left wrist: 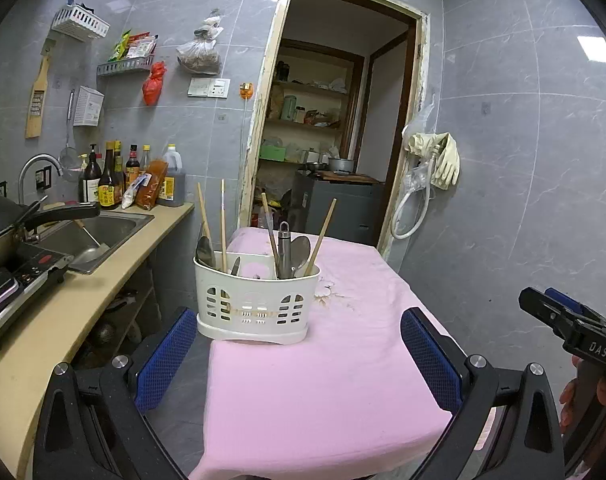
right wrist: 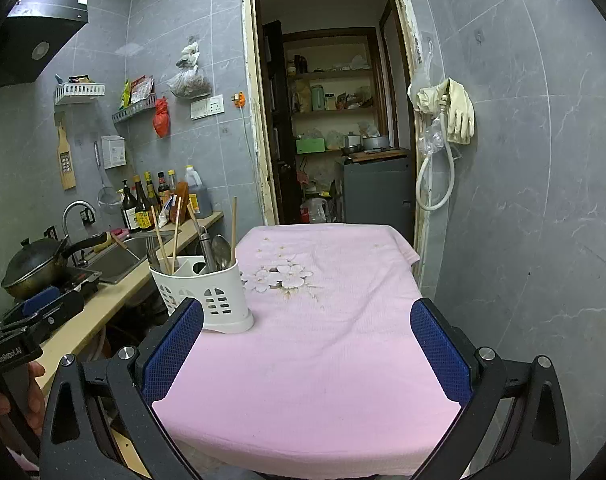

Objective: Organize utensils

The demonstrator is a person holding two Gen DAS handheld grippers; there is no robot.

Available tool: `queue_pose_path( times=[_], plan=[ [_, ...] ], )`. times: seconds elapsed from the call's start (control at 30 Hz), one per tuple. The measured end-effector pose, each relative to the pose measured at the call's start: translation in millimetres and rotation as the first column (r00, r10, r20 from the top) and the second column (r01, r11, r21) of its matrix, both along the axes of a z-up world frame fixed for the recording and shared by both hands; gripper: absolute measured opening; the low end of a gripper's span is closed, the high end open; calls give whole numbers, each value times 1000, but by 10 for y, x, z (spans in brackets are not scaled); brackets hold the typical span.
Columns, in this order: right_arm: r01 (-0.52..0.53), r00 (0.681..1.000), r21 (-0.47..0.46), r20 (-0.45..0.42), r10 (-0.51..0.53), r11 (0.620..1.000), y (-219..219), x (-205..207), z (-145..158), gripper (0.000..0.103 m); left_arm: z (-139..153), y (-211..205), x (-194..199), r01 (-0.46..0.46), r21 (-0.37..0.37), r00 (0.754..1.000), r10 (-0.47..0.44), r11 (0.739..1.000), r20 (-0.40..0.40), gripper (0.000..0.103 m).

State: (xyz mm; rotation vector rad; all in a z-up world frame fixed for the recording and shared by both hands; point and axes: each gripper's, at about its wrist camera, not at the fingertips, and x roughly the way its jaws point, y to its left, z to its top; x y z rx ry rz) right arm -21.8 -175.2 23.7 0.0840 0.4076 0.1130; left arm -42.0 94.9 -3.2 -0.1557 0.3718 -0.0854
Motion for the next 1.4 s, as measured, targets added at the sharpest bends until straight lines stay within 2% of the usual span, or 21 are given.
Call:
queue_pose_path(
  times=[1.4],
  plan=[
    [-8,1000,1,-11,8,1000,88,-12,-17,102,-25,103,-38,-9,8,1000,9,1000,-25,103]
  ],
)
